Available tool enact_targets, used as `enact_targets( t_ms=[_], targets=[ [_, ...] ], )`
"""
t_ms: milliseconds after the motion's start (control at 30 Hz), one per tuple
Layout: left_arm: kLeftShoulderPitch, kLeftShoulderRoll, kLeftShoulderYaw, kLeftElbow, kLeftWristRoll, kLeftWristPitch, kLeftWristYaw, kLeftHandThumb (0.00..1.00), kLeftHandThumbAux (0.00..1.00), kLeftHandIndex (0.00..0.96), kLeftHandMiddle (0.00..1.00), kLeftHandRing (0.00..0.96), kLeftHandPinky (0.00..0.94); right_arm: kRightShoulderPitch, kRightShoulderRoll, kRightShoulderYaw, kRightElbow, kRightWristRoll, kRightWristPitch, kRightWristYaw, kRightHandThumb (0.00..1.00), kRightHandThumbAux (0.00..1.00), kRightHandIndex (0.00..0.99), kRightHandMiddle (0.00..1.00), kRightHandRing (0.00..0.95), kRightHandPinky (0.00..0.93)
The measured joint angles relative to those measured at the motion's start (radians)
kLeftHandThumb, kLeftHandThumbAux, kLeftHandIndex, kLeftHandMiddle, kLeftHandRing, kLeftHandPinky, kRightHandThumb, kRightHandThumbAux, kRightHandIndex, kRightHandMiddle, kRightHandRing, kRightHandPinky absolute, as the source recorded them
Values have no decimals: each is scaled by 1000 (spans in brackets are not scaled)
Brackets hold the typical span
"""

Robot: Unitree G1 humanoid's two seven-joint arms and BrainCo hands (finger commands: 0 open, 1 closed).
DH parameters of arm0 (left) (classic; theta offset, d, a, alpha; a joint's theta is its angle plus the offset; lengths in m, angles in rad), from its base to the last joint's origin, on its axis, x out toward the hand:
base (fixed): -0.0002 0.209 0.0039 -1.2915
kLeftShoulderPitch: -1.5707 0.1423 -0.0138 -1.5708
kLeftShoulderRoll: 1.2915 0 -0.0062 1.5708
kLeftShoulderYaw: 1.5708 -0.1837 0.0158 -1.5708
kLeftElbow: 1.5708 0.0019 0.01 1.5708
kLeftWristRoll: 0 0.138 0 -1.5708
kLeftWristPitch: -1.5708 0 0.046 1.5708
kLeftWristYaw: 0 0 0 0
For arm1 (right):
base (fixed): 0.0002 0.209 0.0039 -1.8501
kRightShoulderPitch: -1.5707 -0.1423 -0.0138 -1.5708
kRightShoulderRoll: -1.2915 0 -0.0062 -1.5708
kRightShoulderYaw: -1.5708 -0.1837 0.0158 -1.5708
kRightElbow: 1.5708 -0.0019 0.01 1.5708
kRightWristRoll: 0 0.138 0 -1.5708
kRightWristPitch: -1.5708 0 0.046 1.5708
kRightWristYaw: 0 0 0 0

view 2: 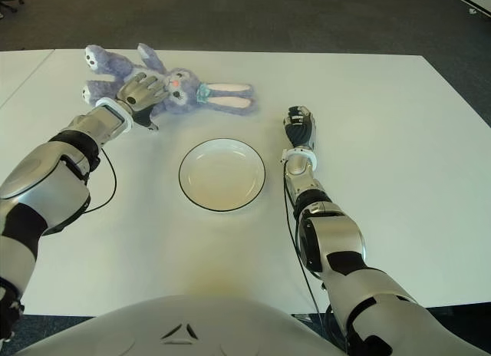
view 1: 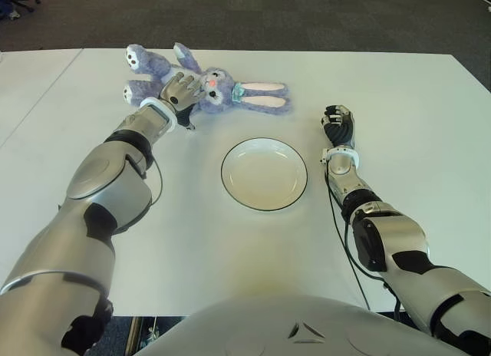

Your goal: Put the doll into the plate.

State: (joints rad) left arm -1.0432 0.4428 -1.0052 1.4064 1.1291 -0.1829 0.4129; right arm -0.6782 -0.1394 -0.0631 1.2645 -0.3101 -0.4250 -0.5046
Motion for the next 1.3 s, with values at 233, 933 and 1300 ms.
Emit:
enact_targets(
  t_ms=[233,933,1300],
  targets=[
    [5,-22,6,0,-1,50,-14,49,503,0,0,0,0,0,0,0,0,0,0,-1,695,735,404,347,420,461],
    [65,-39,146,-17,-139,73,-51,0,518,0,0,0,0,3,5,-7,0,1,-6,2,697,733,404,342,442,493],
    [75,2,283,-139,-318,-34,-260,0,406,0,0,0,0,-7,3,-3,-16,0,-10,0,694,735,403,343,430,461]
  ],
)
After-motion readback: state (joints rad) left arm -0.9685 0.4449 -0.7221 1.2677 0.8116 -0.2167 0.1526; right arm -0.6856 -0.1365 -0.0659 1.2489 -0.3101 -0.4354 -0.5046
